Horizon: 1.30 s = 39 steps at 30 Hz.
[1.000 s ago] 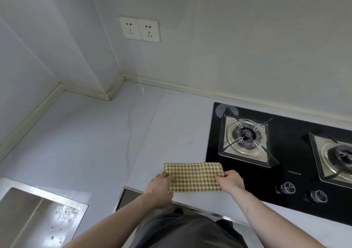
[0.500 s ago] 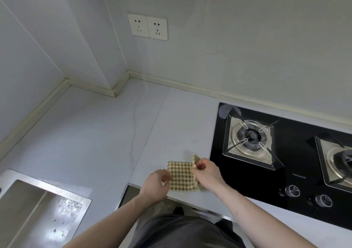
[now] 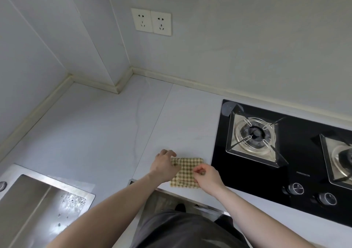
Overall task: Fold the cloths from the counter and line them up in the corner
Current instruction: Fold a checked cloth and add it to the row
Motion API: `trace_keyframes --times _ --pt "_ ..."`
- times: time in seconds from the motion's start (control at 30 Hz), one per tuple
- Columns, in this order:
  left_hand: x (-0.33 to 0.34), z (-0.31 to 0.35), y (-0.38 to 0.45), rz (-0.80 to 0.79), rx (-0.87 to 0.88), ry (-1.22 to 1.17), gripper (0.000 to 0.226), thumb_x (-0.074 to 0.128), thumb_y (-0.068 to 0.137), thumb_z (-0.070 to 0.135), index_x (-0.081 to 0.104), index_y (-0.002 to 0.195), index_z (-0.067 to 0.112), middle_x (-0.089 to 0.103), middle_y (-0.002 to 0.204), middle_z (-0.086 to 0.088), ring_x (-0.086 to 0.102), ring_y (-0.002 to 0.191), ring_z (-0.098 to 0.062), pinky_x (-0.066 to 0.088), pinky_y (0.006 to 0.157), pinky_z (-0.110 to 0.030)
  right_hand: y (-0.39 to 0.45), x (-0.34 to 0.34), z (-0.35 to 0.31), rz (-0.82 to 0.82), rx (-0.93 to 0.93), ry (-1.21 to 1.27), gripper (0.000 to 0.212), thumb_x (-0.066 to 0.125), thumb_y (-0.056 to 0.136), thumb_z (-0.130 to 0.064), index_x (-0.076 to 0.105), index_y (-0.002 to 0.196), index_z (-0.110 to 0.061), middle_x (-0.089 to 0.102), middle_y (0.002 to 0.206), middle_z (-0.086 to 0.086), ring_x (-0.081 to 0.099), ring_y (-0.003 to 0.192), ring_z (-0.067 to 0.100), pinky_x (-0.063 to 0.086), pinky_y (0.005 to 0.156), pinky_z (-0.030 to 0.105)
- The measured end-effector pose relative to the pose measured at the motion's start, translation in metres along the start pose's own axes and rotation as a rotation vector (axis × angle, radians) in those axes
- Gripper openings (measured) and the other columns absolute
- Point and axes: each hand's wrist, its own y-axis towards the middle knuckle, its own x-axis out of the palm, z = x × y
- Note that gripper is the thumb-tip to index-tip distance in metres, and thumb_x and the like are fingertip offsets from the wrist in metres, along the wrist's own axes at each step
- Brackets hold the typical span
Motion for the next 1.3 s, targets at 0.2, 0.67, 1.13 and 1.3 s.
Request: trace_keyframes --times 0.2,0.67,1.13,1.3 --pt "0.016 0.022 0.005 0.017 -0.025 0.310 0.037 0.062 0.090 0.041 0.056 0.121 0.024 0.060 0.116 0.004 0.057 0.107 -0.020 0.050 0.091 -0.034 -0.007 -0.024 0.018 0.099 0.001 -0.060 0.013 0.063 0.096 -0.021 0.067 0.103 -0.031 0.065 0.106 -0.012 0.062 0.098 0.003 0.043 0.069 0.011" --pt "0.019 -0.006 -0.002 -0.033 -0.195 -0.151 0.003 0.071 0.087 0.025 0.070 0.089 0.026 0.072 0.089 0.009 0.069 0.083 -0.011 0.060 0.074 -0.030 0.035 -0.016 0.002 0.047 0.117 -0.030 0.073 0.078 0.087 -0.033 0.045 0.149 -0.017 0.063 0.134 0.001 0.066 0.113 0.017 0.054 0.099 0.033" --pt "0.007 -0.002 0.017 -0.134 0.173 0.176 0.052 0.067 0.083 0.027 0.054 0.132 0.034 0.044 0.139 0.016 0.058 0.114 -0.016 0.053 0.091 -0.034 0.032 -0.019 0.000 0.056 -0.029 -0.143 0.010 0.077 0.083 -0.023 0.072 0.088 -0.029 0.069 0.092 -0.013 0.066 0.087 0.008 0.053 0.076 0.025" --pt "0.009 0.006 0.013 0.005 0.255 0.133 0.018 0.064 0.081 0.014 0.066 0.093 0.028 0.059 0.112 0.017 0.060 0.085 -0.013 0.054 0.075 -0.033 0.018 -0.022 0.005 0.091 -0.099 -0.197 0.024 0.066 0.081 -0.008 0.067 0.078 -0.031 0.071 0.082 -0.009 0.066 0.076 0.007 0.051 0.065 0.020"
